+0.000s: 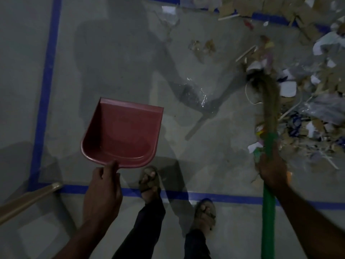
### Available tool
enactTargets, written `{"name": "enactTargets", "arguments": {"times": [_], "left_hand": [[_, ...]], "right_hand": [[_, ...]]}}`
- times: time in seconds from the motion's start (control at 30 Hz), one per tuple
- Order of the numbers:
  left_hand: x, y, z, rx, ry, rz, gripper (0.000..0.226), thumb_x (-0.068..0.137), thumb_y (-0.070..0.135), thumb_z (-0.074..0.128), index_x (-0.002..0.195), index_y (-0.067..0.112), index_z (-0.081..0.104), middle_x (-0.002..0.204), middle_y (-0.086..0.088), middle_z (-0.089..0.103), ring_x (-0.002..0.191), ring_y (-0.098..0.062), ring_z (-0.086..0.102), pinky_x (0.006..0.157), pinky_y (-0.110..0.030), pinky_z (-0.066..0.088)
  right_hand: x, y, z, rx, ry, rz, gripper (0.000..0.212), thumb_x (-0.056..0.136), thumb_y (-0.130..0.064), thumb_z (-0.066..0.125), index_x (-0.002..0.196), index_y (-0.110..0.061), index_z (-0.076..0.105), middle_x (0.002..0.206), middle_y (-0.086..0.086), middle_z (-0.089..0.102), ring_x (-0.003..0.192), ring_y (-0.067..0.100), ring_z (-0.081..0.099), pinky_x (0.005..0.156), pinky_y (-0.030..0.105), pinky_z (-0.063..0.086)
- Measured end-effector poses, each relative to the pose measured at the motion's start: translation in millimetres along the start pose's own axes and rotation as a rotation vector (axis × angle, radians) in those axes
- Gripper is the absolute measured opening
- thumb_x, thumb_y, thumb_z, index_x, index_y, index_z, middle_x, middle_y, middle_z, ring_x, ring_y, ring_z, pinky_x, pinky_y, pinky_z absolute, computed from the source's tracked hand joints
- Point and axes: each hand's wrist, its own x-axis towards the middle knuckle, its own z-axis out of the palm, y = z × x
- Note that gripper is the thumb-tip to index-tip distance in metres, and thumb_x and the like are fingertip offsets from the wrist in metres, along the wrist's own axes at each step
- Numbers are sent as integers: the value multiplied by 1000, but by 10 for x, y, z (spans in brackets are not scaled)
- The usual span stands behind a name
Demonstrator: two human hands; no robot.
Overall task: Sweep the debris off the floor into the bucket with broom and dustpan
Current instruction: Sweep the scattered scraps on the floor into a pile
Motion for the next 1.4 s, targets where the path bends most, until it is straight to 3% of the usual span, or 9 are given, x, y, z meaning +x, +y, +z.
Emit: {"name": "enactTargets", "arguments": {"times": [0.13,0.33,0.57,0.73,0.87,0.93,1.17,1.27,1.4], "left_hand": [[137,61,-189,-6,18,35,39,98,15,54,135,24,45,109,-12,51,83,-37,60,66,-43,49],[363,165,-441,58,39,60,41,96,10,57,135,19,47,104,-19,53,81,-42,58,65,-43,43],[657,325,-334,121,42,61,47,90,6,63,133,20,50,104,-24,52,79,-48,59,66,-44,41],[864,733,-182,179,-23,100,46,90,7,64,132,20,51,105,-23,52,75,-49,60,62,-41,39],[1097,1147,-143,205,-60,152,41,94,12,58,132,25,47,106,-20,52,77,-45,60,61,-45,48],[1200,1336,-160,220,-65,165,40,96,13,57,132,26,46,108,-20,52,78,-45,60,60,-46,49],[1563,1763,-492,264,-24,206,43,94,11,60,132,24,47,104,-20,54,74,-42,60,56,-40,44],[1740,1773,-677,282,-2,202,42,95,13,58,133,26,45,103,-18,52,73,-41,57,55,-39,43],[2037,1684,-837,303,43,144,44,95,13,58,134,27,44,105,-19,51,71,-43,57,54,-43,46]], "right_hand": [[-605,-111,-264,70,-31,-88,58,103,-23,47,157,-29,24,83,15,62,62,24,58,56,33,44],[-1123,-314,254,82,-248,-245,65,101,-29,49,154,-47,16,87,-5,54,74,14,57,65,36,52],[-753,-698,999,-118,-594,-245,64,100,-37,43,152,-54,10,91,5,52,89,30,62,77,39,50],[29,-265,792,-14,-422,98,65,102,-35,43,156,-42,8,89,11,64,74,24,62,68,36,52],[464,14,141,94,-186,239,48,103,-28,46,150,-19,35,76,4,61,64,20,61,60,38,53],[455,100,-168,140,-133,232,47,103,-29,47,148,-23,37,80,8,64,67,22,64,64,43,56],[65,-124,-478,302,-237,-66,65,95,-28,59,152,-43,30,101,-4,63,81,-5,61,72,12,48],[-9,-468,-173,196,-433,-212,69,96,-39,54,148,-62,15,103,-3,64,84,8,66,73,30,56],[110,-1441,312,-28,-428,-524,62,96,-46,37,152,-55,12,110,5,59,78,26,64,62,35,51]]}}
